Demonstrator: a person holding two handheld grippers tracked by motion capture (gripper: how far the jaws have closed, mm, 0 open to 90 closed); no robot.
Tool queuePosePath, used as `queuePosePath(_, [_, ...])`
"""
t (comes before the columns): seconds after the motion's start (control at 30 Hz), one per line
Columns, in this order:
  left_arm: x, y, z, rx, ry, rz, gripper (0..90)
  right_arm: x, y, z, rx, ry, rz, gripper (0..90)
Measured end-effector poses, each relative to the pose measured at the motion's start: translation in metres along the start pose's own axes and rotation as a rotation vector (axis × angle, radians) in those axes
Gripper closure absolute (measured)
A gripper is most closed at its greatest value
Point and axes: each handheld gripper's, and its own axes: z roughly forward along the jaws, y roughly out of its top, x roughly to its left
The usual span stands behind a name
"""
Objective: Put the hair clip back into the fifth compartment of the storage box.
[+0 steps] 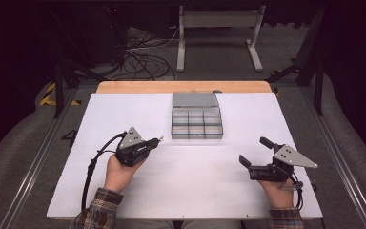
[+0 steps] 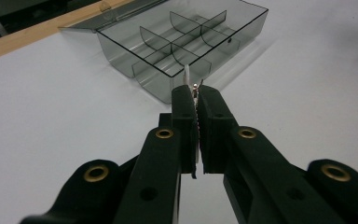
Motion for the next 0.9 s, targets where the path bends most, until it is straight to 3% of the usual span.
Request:
queuePosePath(0.37, [-0.005,0.010,0.013,0.007,-0.020,0.017,85.8,-0.001,0.001,-0.001,-0.006,0.003,0.007,0.0])
queuePosePath(0.9, [-0.008,0.019,0.029,0.020,-0.010,0.030,85.7,-0.002,0.000,-0.001,-0.005,0.002,0.014,0.0])
